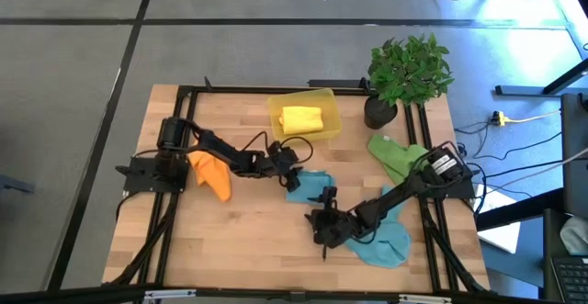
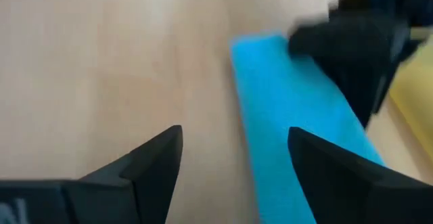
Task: Fold microfiber towels
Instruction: Fold the left blue microfiber towel, then stack the left folded blue microfiber towel on top of the yellow microfiber towel in the bin
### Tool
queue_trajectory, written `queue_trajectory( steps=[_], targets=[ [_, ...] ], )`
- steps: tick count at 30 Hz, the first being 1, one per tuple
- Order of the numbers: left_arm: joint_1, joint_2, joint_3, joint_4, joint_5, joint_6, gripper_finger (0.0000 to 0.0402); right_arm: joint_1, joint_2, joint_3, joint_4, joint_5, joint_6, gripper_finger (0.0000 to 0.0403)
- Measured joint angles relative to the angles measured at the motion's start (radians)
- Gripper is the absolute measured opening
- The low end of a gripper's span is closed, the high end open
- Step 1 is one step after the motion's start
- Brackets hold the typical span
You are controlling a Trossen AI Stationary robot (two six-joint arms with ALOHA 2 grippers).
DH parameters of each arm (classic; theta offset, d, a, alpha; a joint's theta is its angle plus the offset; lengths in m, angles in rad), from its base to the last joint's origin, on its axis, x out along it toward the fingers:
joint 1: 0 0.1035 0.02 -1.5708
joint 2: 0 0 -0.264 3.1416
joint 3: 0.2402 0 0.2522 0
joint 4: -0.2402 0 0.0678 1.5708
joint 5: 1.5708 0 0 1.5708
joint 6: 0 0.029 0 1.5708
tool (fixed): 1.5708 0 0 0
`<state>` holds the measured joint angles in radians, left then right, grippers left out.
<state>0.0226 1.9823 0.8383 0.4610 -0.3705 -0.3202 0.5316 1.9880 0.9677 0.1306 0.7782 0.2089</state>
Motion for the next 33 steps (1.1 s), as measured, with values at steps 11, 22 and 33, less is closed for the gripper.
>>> queue_trajectory(
  steps=[11,22,33],
  targets=[
    [0.031,0.000,0.000,0.006,0.037,0.009,0.0163,0.000,0.002,0.020,-0.093,0.031,0.089,0.0271],
    [0.001,0.000,0.000,-0.002,0.051,-0.014,0.0163,-0.042,0.010,-0.018,-0.148,0.058,0.123,0.0271],
    [-0.058,0.002,0.000,-0.004,-0.008,-0.037,0.0163,-0.059,0.010,-0.019,-0.148,0.038,0.023,0.0262]
  ],
)
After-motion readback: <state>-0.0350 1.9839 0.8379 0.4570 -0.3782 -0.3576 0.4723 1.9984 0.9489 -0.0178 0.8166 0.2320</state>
